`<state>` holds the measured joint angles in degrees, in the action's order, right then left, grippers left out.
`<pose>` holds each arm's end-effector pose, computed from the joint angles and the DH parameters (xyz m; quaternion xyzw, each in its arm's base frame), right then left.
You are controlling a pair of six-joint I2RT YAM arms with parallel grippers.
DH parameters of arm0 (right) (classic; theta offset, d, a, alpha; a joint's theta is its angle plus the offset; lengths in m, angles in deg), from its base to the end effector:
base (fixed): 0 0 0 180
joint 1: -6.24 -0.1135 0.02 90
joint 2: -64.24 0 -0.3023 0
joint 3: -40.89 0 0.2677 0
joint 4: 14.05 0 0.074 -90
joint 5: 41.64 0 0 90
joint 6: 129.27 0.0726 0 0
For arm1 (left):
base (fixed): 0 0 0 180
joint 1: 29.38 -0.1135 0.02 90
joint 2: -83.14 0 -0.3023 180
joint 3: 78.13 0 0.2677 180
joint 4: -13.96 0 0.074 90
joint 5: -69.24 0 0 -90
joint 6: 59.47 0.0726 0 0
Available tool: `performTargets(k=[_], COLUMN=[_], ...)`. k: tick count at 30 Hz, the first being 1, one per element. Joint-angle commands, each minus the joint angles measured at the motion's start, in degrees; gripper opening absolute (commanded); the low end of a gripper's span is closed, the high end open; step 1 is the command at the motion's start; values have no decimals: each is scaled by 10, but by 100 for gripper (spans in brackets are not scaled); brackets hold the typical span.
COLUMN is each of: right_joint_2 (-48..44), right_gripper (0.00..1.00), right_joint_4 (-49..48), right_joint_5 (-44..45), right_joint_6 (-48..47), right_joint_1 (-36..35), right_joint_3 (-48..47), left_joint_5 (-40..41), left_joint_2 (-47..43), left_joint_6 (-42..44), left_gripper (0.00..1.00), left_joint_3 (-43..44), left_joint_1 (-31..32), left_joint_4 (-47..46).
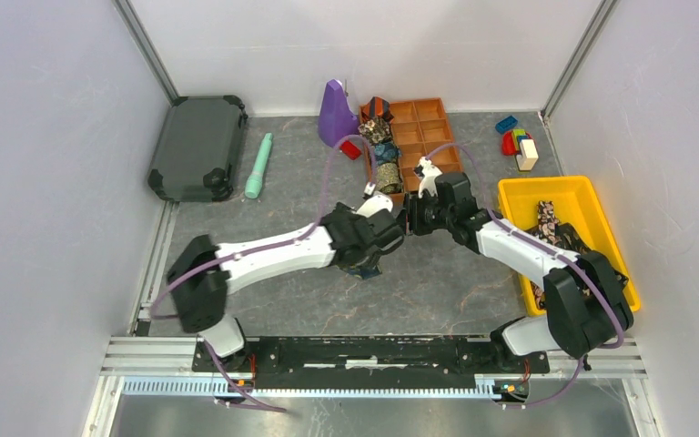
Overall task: Roll the ties
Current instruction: Roll the tie at the center of the board.
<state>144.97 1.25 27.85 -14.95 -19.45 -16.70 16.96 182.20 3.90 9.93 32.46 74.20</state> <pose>0.2852 0.1654 0.2184 -0.0880 0.8851 0.3262 0.3201 0.2150 -0.3076 0.2365 0.2322 0.9059 0.1209 0.3330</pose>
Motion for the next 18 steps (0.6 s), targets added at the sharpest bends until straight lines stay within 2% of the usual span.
performTargets(k=[1,7,11,14,18], right_joint_2=[-4,-11,-14,-10,18], right_gripper=[44,47,47,47,44], right_joint_4=[-10,-19,-62,-112,-144], right_joint_5=[-27,-22,5,12,18], right_joint_6=[7,43,76,108,125], right_joint_1=[-1,-60,-111,-149,-182], right_joint_3=[-27,-44,-24,19,52], left_joint_5=[-84,-203,-265,-279,-273], left_joint_2=[-128,-267,-313,-321,-316], left_joint_6=[44,48,31,26,19], left_gripper=[100,100,99,98,97], left_joint_3=[-57,-171,-220,-232,-236], left_joint_1=[-6,-108,-202,-242,-258], left_joint_4=[-71,-151,-186,-193,-189])
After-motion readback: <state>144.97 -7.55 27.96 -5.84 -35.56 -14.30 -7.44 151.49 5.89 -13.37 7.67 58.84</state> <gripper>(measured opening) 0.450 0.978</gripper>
